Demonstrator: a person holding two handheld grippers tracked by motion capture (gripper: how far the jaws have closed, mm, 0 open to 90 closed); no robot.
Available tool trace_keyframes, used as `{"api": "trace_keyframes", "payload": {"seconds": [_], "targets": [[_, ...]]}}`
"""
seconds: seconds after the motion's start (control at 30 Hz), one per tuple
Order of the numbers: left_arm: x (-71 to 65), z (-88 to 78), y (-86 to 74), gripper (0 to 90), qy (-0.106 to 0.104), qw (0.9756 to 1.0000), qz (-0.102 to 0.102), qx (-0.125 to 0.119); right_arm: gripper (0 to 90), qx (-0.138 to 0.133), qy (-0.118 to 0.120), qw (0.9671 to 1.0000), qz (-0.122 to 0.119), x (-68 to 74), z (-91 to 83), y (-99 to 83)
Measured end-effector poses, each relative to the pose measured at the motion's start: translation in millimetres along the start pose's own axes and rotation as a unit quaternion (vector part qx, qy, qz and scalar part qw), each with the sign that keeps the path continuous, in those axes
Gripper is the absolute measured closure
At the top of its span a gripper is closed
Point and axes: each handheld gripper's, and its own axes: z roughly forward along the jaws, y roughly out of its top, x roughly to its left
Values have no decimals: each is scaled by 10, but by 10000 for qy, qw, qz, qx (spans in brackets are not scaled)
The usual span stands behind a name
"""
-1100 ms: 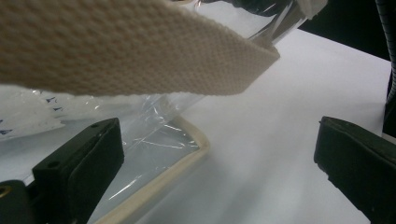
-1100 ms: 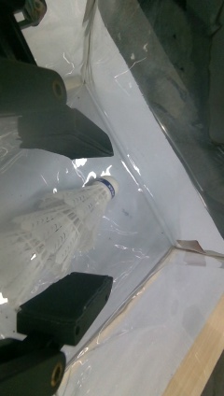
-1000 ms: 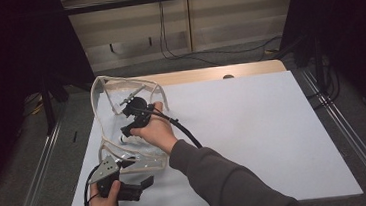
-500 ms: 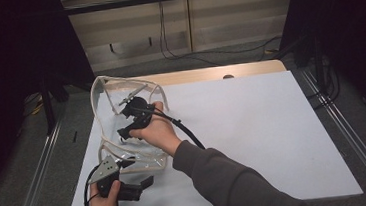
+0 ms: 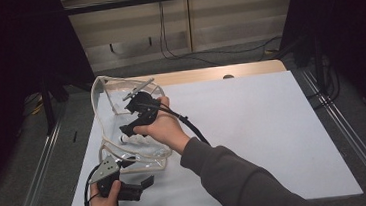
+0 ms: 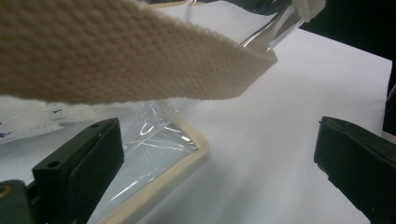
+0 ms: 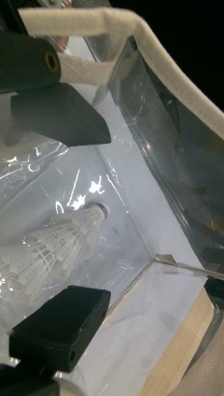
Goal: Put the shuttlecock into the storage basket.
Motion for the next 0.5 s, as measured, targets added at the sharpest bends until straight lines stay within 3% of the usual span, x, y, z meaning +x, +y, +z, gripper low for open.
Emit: {"api": "trace_keyframes", "payload": {"seconds": [0.1, 0.17, 0.2, 0.5], "targets": [[-5, 2, 1, 15, 1, 10000, -13, -9, 183, -30, 51, 10000, -56, 6, -47, -8], [-20, 2, 3, 15, 110, 9999, -30, -4, 172, -81, 91, 9999, -72, 4, -81, -8], [-10, 2, 3, 15, 11, 10000, -21, -4, 163, -80, 95, 9999, -63, -1, -100, -9], [-16, -7, 11, 15, 32, 10000, -1, -13, 122, -244, 342, 9991, 8, -57, -243, -69]]}}
